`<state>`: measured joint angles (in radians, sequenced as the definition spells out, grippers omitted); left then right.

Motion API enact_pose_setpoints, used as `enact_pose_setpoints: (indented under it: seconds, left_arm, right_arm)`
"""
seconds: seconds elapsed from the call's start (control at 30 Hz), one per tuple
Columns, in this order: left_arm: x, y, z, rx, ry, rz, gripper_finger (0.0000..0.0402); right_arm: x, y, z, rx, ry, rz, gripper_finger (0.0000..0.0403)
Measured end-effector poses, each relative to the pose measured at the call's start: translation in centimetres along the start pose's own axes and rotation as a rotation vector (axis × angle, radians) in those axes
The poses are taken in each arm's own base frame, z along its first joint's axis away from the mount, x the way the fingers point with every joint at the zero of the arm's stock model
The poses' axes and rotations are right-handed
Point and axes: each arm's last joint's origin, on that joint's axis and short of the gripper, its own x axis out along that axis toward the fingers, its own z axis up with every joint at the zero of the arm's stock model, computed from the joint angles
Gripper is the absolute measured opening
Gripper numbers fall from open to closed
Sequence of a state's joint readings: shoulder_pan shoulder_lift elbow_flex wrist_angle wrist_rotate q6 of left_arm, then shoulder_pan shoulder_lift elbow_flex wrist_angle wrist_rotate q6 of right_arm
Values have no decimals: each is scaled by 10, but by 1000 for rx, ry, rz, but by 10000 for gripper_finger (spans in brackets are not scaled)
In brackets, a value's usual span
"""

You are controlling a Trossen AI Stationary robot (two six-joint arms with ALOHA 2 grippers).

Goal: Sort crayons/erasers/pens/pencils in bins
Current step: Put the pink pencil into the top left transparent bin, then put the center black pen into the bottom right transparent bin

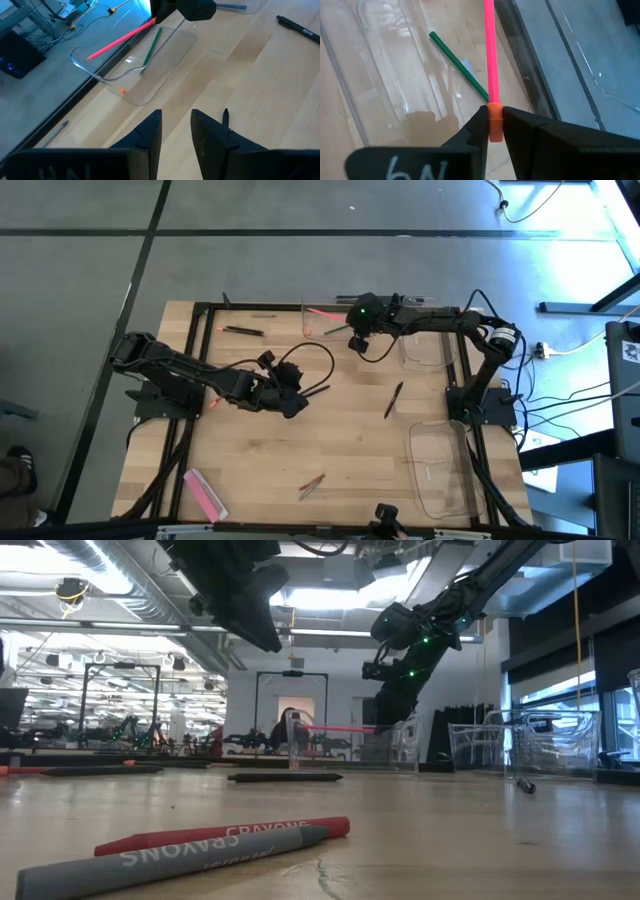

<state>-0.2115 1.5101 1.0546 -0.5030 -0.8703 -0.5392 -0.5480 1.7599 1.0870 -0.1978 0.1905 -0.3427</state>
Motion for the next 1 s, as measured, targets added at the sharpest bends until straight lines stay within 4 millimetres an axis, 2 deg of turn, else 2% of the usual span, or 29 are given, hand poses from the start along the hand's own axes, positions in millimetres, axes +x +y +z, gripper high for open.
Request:
enact_pose_setpoints:
  seconds: [0.33,0.63,0.8,1.0]
  left_arm:
    - [0,0,0,1,0,0,96]
    - [0,0,0,1,1,0,96]
    - [0,0,0,3,3,2,96]
    - [0,-1,-2,1,47,-61,96]
  right_arm:
    - [0,0,0,2,0,0,57]
    - [0,-1,2,26,-18,-7,102]
    - [0,-1,4,31,-40,-14,113]
    - [-17,-5,15,-18,-74,-17,114]
